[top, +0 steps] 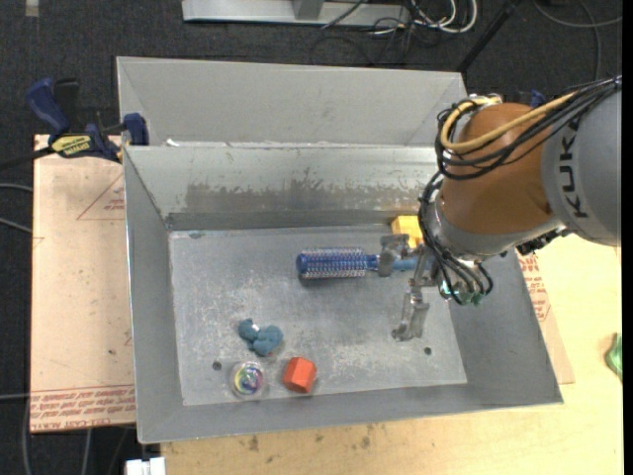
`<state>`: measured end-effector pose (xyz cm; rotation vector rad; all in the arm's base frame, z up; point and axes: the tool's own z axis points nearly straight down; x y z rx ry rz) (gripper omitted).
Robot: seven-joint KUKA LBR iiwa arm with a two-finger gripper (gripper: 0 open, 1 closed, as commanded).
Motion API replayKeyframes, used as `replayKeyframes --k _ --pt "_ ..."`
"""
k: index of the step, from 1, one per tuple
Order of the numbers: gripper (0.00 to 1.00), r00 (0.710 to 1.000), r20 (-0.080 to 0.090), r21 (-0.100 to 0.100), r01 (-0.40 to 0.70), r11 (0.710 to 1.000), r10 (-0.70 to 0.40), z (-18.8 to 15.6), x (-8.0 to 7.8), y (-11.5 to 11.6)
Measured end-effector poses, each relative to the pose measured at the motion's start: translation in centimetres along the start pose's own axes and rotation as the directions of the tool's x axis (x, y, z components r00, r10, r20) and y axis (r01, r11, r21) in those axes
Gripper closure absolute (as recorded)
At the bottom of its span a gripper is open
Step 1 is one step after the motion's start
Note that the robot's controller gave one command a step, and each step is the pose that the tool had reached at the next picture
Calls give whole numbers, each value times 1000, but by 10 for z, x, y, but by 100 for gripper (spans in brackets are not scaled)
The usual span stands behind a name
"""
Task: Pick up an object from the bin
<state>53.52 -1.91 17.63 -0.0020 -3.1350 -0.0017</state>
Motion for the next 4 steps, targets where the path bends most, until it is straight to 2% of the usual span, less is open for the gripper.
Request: replayKeyframes --k 1,2,3,4 --pt "0 997 3 -2 77 997 -77 110 -44 65" --pt "0 998 23 2 66 998 -66 23 -122 47" --pt "0 1000 4 0 -4 1000 4 110 -116 37" --pt "100 1000 7 0 -3 1000 3 106 -117 37"
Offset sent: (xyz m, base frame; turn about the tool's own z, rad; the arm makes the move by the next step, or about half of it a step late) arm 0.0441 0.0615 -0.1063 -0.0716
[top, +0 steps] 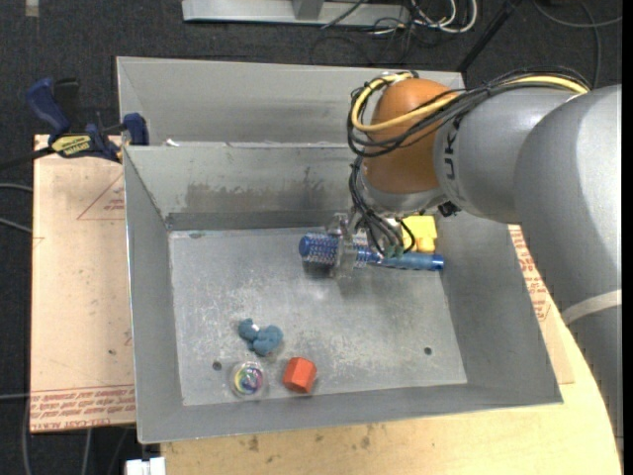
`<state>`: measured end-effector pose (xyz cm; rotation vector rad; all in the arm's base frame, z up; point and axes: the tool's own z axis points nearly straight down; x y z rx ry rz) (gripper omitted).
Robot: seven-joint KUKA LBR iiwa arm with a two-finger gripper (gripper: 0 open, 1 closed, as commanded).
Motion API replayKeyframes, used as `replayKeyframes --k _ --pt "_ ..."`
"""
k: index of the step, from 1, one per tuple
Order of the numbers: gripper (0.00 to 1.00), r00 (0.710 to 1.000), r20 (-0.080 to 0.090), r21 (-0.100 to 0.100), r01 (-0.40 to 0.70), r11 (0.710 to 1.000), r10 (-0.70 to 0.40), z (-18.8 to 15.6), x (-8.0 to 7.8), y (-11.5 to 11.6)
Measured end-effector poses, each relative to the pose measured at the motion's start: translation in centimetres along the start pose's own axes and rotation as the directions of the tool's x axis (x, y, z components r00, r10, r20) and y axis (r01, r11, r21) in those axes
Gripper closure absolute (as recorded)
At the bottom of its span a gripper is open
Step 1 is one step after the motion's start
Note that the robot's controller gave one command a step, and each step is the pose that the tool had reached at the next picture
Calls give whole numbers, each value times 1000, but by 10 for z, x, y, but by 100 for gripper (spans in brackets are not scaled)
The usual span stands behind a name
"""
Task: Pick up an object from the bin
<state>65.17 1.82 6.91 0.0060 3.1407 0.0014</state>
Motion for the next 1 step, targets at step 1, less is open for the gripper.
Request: replayKeyframes --k 1 --pt "100 998 10 -2 -69 998 69 -145 -3 4"
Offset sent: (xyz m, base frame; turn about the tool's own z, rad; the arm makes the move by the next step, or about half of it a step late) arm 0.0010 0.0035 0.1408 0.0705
